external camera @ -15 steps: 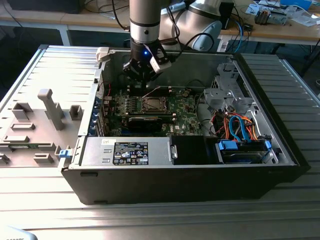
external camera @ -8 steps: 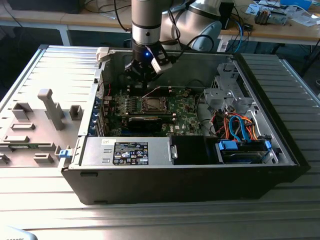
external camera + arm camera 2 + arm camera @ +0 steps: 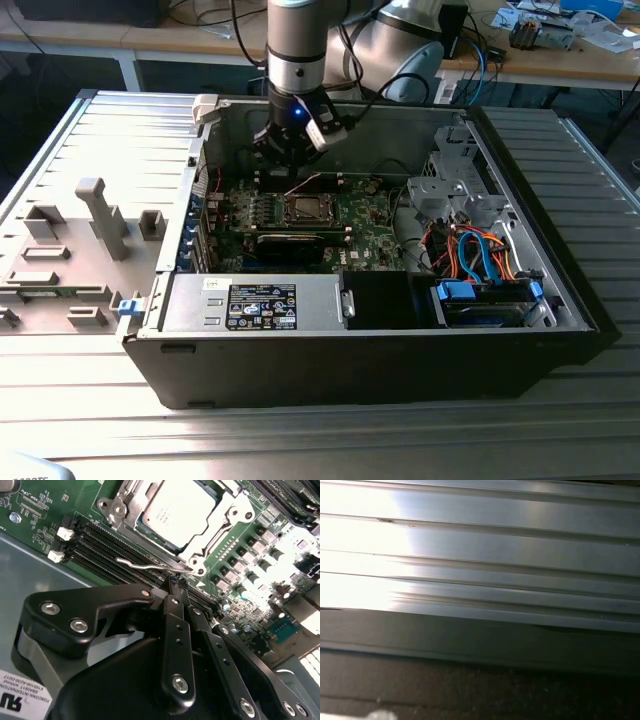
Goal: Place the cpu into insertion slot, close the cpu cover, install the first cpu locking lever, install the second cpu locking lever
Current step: 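Install the first cpu locking lever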
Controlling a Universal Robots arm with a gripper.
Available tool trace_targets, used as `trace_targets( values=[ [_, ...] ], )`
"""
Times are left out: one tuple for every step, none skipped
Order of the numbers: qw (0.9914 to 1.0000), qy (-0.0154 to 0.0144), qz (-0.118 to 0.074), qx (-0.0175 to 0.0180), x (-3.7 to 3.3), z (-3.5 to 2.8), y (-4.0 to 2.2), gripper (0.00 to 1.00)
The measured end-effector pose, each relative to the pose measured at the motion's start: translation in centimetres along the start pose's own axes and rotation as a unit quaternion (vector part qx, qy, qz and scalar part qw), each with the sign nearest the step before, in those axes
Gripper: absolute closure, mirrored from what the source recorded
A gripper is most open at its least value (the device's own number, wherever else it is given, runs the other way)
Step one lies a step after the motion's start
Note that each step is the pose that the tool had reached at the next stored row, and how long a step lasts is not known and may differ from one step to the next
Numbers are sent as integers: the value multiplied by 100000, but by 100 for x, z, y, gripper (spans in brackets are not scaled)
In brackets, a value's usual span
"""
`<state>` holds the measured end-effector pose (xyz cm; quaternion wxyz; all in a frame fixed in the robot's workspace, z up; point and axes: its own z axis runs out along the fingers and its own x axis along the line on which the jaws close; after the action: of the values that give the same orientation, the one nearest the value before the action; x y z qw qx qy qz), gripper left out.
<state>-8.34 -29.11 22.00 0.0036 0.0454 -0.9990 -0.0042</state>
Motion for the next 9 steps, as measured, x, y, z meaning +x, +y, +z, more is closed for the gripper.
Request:
trace_targets(
  values=[
    [100000,1,-1,-2,-5,8,0,89],
    [100000,1,1,1,-8,12,-1,89],
    [100000,3,3,4,-10,17,-1,89],
    [100000,3,5,3,-12,21,-1,89],
    [100000,3,-2,4,-16,28,-2,89],
    [100000,2,-1,5,-18,33,-2,89],
    [100000,3,0,2,-20,38,-2,89],
    [100000,7,-1,8,-20,41,-4,89],
    [100000,7,1,9,-20,42,-5,89]
  ],
)
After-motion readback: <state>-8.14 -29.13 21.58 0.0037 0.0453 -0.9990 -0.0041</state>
